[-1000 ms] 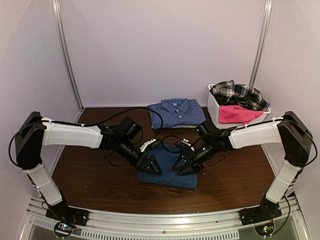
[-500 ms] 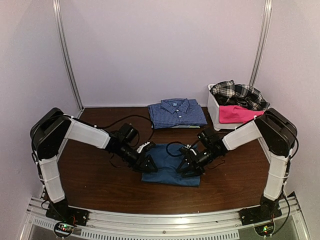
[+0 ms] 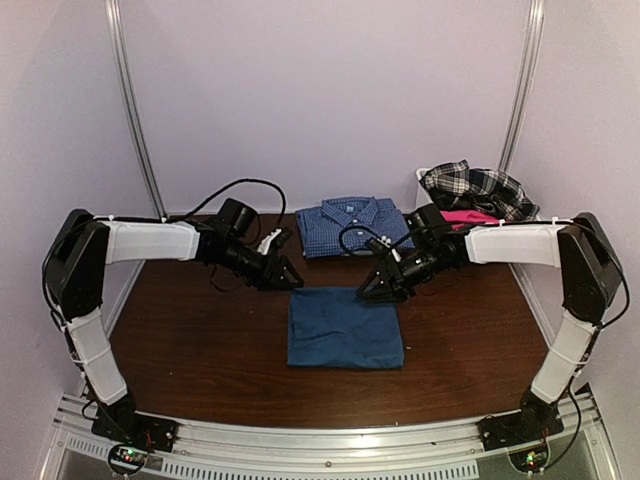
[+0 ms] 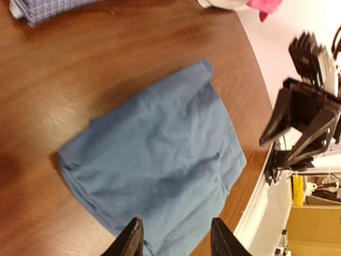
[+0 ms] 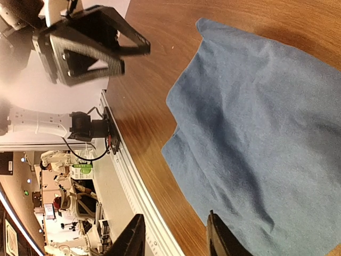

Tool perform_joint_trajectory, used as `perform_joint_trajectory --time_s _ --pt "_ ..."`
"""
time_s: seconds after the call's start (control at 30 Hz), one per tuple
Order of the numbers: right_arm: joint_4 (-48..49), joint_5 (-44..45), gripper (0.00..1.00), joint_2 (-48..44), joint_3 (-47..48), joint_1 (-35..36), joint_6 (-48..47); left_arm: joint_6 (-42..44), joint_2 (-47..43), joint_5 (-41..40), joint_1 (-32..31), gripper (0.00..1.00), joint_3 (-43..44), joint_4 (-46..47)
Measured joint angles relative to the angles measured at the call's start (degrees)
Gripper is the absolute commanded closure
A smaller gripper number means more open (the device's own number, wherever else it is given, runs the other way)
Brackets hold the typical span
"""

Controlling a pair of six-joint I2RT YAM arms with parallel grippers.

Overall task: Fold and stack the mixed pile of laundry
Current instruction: Smooth out the square-folded T-shirt at the center of the board.

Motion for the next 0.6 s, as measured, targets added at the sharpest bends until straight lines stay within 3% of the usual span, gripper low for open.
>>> perform_joint_trajectory --time_s 0.2,0.6 --pt "-0.9 5.77 0.76 -1.46 0.17 4.24 -0.85 1.07 3.04 -7.21 4.33 0.68 7.74 -4.09" --pt "-1.22 16.17 0.85 7.98 5.29 13.66 -2.19 1.31 7.63 -8.74 2.73 0.67 7.72 -7.23"
